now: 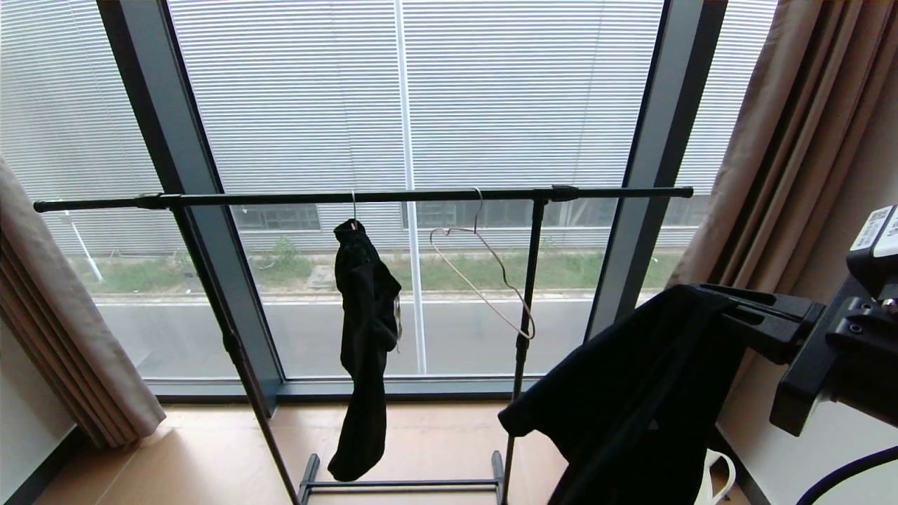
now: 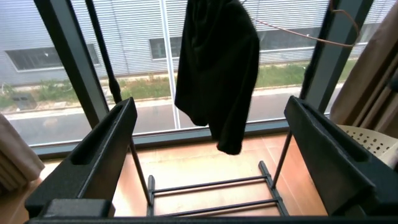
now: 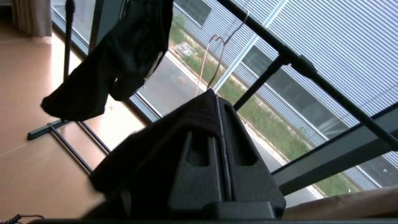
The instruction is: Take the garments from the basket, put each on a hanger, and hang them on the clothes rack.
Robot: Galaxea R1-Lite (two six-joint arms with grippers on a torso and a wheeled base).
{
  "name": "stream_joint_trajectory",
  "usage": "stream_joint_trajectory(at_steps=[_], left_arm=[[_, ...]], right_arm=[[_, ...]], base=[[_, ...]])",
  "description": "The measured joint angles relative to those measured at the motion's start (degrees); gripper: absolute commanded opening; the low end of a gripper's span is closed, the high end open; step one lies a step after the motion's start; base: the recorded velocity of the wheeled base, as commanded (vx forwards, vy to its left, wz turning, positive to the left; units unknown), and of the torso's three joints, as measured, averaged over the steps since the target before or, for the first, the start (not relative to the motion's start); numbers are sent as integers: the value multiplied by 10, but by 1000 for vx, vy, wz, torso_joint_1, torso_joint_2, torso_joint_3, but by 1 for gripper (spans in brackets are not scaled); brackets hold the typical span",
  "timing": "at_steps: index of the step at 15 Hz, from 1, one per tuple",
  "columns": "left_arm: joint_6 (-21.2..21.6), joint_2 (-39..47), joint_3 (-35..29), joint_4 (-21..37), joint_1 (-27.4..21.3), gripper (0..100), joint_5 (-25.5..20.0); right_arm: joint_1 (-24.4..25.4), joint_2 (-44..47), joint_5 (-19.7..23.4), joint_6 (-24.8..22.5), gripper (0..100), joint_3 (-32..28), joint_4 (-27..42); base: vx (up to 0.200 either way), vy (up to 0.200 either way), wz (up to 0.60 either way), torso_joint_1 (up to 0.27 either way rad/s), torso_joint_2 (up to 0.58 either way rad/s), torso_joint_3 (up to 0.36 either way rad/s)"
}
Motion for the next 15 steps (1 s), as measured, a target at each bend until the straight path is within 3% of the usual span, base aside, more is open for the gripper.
stream_joint_trajectory(at_steps=[5,8,11,15], left_arm=[[5,1,0,1,-1,100,0],[36,26,-3,2,1,100,1],[32,112,-30,-1,1,100,-9],[-35,324,-126,-2,-21,100,-32]], right_arm=[[1,1,-1,0,0,1,0],[1,4,-9,1,0,-10,2],[5,24,-51,22,0,-33,5],[43,85,-120,60,0,-103,4]], base=[[0,0,0,0,0,0],[0,0,0,0,0,0],[0,0,0,0,0,0],[0,0,0,0,0,0]])
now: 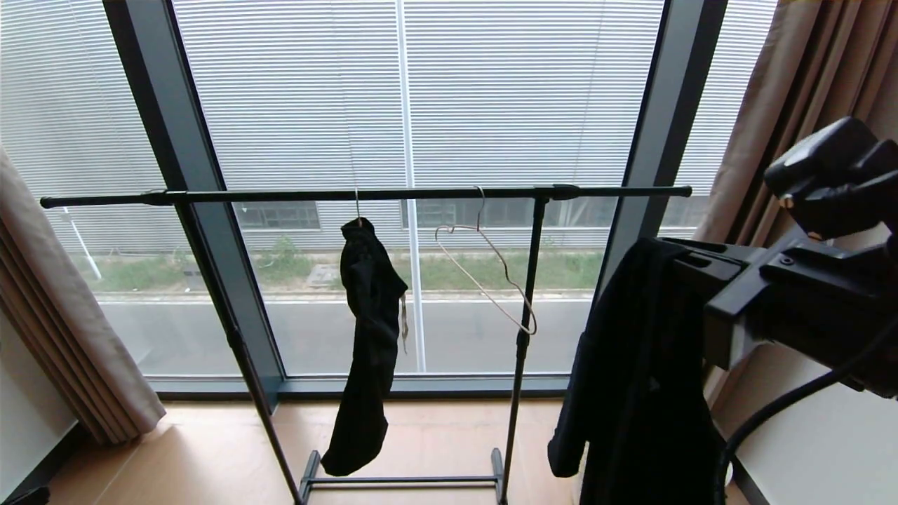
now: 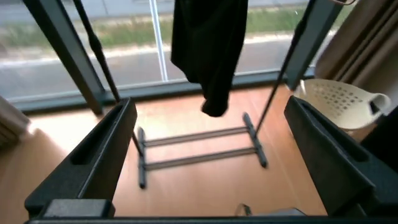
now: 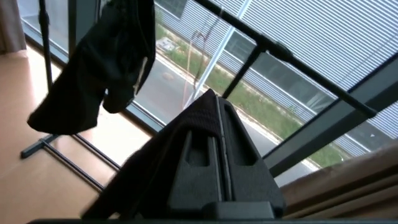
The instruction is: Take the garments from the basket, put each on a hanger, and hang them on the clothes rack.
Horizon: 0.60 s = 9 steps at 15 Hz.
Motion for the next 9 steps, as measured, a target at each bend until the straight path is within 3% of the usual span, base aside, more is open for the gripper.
stream_joint_trajectory(at_steps=[3,5,9], left_arm=[[-70,149,-82,-1,-83,100,12],[-118,244,-135,-10,-160,100,53],[-164,424,-232,-79,-295,100,118]], right_arm=[[15,59,-24,10,0,-44,-6],[16,91,-26,11,0,-59,-32],[16,140,-31,28,0,-62,-71]], base=[[0,0,0,0,0,0],[0,0,0,0,0,0],[0,0,0,0,0,0]])
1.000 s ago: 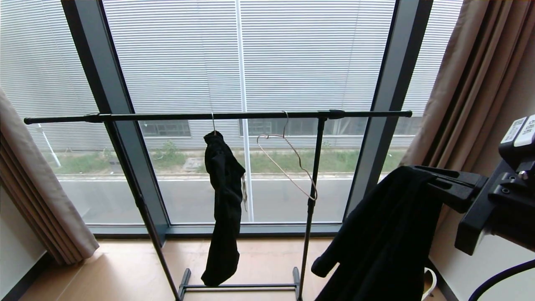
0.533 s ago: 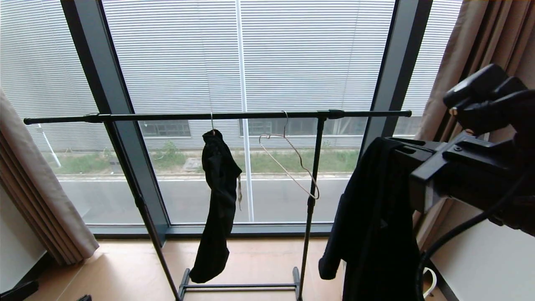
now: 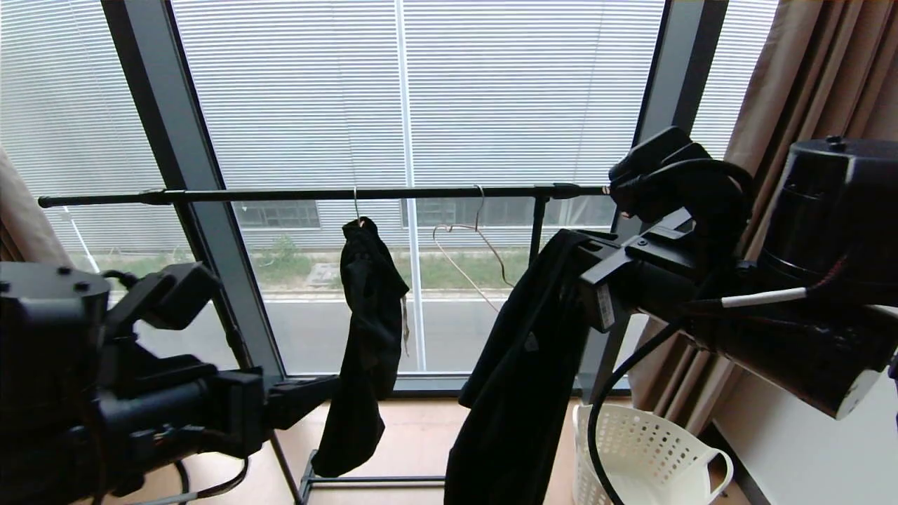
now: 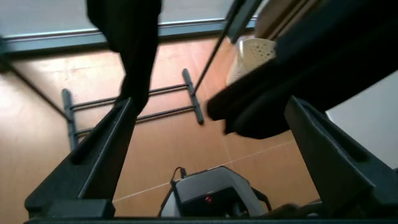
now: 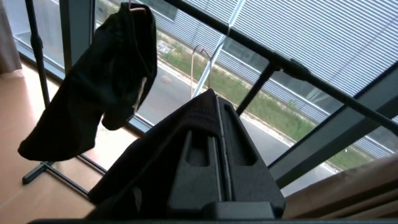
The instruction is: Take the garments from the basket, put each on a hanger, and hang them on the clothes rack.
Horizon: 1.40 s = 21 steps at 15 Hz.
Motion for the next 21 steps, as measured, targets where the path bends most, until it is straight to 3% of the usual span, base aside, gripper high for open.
stream_joint_trajectory(at_steps=[3,10,17,21], left_arm=[[-6,102,-76,-13,-50,100,5],[-7,248,-195,-14,-139,100,5],[-7,326,-253,-15,-151,100,7],[-30,354,-272,-17,-140,100,13]], right_arm=[[16,36,-29,38,0,-15,-1],[34,75,-33,41,0,-20,-4],[35,80,-33,41,0,-15,-4],[34,69,-34,40,0,-15,-4]], base=[[0,0,0,0,0,0],[0,0,0,0,0,0],[0,0,0,0,0,0],[0,0,0,0,0,0]])
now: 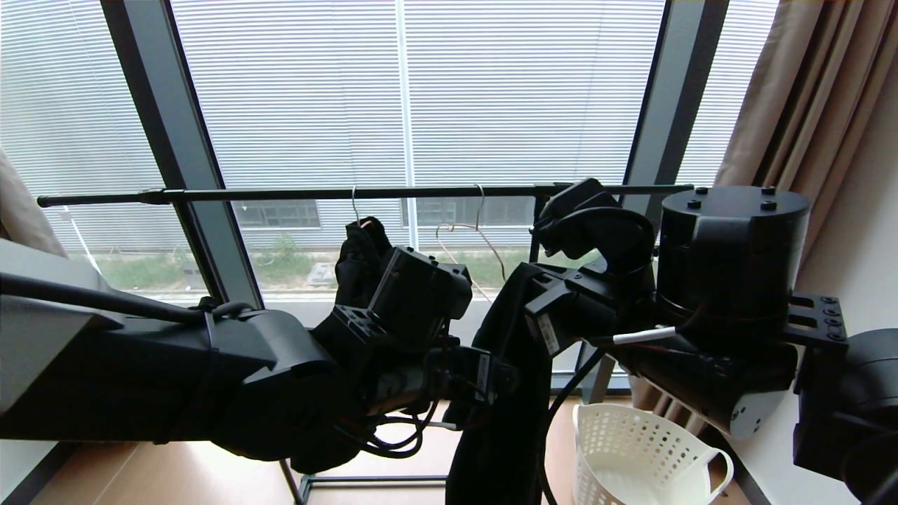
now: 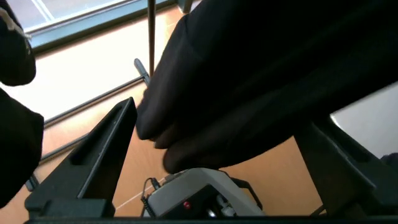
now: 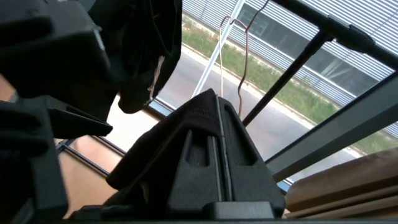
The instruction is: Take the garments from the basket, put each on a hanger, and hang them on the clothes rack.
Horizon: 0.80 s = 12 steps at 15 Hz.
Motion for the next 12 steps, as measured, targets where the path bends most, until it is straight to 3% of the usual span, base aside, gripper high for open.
stream_joint_trajectory(at_steps=[5,12], left_arm=[[-2,25,-3,0,32,100,10],[-1,58,-2,2,37,100,10]], right_arm=[[-2,-18,-1,0,0,-1,0],[-21,-30,-1,-1,0,-4,0]], base=[[0,0,0,0,0,0],[0,0,0,0,0,0]])
